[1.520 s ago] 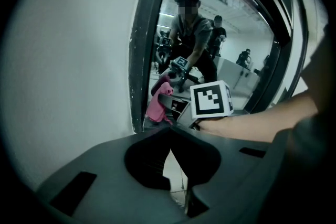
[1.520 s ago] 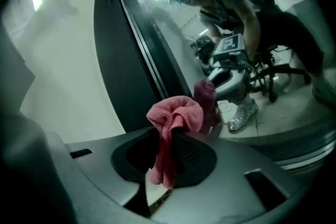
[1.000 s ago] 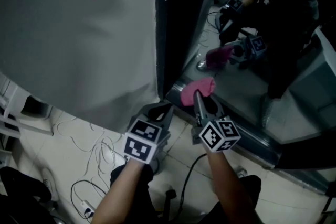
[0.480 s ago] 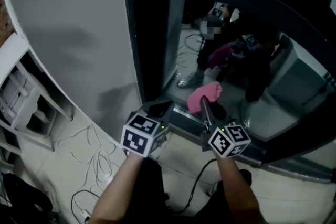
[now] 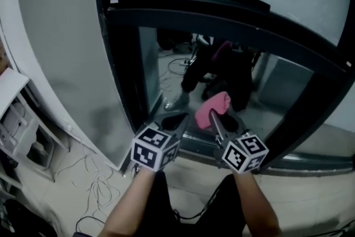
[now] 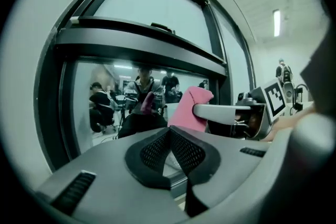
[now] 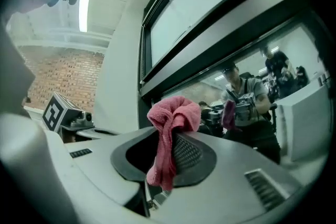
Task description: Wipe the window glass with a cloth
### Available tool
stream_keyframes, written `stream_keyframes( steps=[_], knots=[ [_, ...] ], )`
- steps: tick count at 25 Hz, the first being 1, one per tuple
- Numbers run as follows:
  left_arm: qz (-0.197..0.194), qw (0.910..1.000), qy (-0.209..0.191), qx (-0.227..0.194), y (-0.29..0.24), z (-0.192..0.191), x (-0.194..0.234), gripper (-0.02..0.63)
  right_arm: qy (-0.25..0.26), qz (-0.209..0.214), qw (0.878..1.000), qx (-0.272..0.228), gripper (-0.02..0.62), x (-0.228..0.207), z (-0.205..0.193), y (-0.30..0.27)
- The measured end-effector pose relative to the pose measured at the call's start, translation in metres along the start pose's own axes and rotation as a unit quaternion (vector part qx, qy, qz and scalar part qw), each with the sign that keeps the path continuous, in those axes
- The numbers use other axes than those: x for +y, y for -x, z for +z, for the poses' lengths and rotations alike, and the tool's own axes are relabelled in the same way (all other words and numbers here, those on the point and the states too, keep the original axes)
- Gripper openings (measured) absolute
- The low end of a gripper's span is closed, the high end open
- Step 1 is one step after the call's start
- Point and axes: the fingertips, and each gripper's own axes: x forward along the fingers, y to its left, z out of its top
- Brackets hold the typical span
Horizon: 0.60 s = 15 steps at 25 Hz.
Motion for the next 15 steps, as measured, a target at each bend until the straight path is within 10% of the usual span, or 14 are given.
stream_keyframes(
  steps=[15],
  knots=[
    [-0.044, 0.9989, -0.017, 0.007, -0.011, 0.003, -0.108, 0.002, 0.002, -0.033, 0.999, 0.002, 0.066, -0.013, 0.011, 0.099]
  ],
)
